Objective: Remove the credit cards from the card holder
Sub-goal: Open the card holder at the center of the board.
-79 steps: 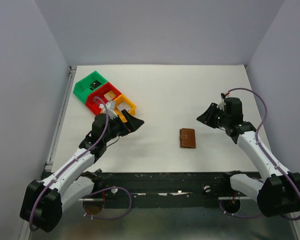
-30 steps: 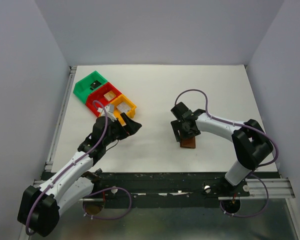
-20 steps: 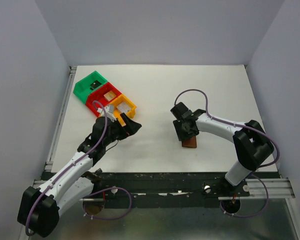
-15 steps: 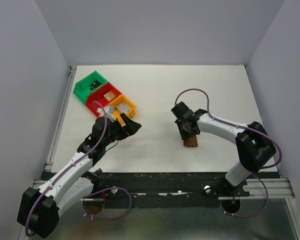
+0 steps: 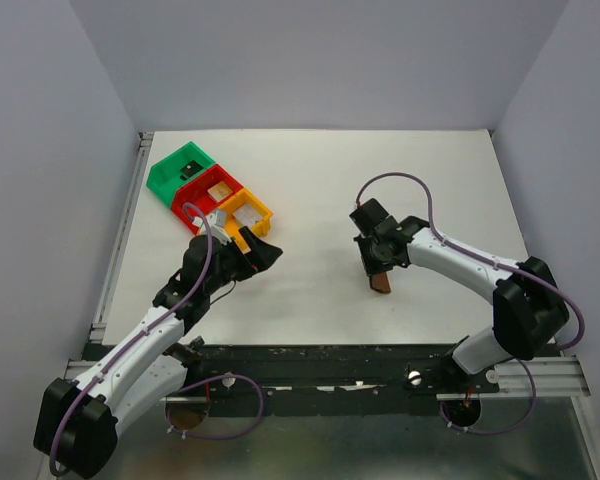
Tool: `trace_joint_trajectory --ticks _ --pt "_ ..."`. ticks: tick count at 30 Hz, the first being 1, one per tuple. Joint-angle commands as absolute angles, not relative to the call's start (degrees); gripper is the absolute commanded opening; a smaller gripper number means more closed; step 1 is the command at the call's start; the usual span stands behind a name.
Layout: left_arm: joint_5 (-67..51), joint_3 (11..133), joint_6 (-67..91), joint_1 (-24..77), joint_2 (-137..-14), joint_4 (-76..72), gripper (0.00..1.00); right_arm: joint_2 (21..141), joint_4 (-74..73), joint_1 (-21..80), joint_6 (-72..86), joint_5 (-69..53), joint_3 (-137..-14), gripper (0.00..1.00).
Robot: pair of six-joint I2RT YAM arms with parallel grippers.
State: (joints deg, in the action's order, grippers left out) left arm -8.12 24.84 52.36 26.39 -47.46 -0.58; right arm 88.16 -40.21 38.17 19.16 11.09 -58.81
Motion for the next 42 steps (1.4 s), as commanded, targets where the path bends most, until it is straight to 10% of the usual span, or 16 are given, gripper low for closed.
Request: trace_joint_trajectory --ticks 1,18,34,42 --pt "-6.8 25.1 52.1 26.6 -47.0 -0.7 0.99 82.5 -41.7 38.4 20.2 5.7 -61.7 0.00" --pt "-12.4 24.1 51.3 23.1 -40.3 -18.3 0.99 65.9 -25.4 36.3 21.8 -30.4 -65.0 0.00" --pt "-46.2 22.4 82.2 10.2 -60.8 -91.2 0.99 65.3 48.3 27.1 62.6 -67.8 -45.7 0.00" --pt "-51.9 29.2 81.7 12.9 -63.8 -91.4 0.99 67.5 55.1 27.1 67.2 -69.0 -45.6 0.00"
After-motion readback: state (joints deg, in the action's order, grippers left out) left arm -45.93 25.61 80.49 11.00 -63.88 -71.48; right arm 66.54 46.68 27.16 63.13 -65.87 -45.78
